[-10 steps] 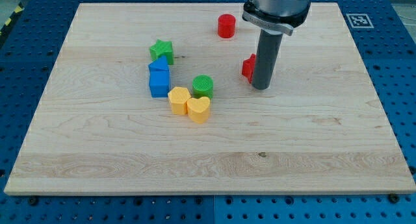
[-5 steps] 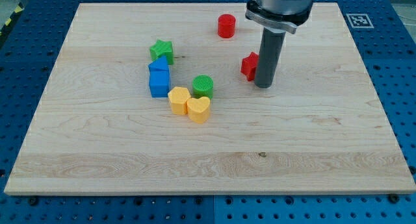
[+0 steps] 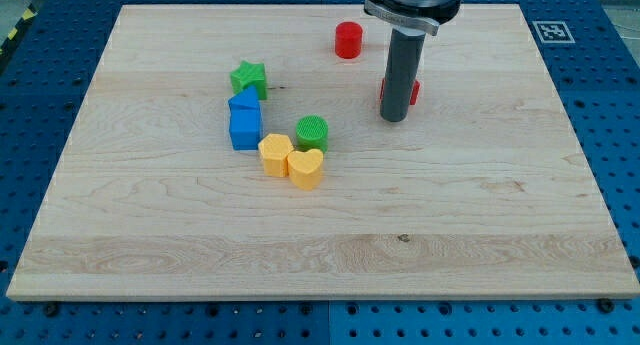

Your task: Slide the red star to horizontally right of green star

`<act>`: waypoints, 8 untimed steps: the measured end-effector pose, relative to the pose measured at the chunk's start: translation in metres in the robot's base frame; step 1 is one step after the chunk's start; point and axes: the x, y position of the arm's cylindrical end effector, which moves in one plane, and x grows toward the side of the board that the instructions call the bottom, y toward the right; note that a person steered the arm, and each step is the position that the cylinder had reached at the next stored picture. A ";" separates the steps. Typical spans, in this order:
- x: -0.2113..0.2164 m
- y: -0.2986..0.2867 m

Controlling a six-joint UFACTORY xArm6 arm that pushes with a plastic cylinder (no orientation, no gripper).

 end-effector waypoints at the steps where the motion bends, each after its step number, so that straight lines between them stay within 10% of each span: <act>1: 0.000 0.000; 8: -0.018 0.015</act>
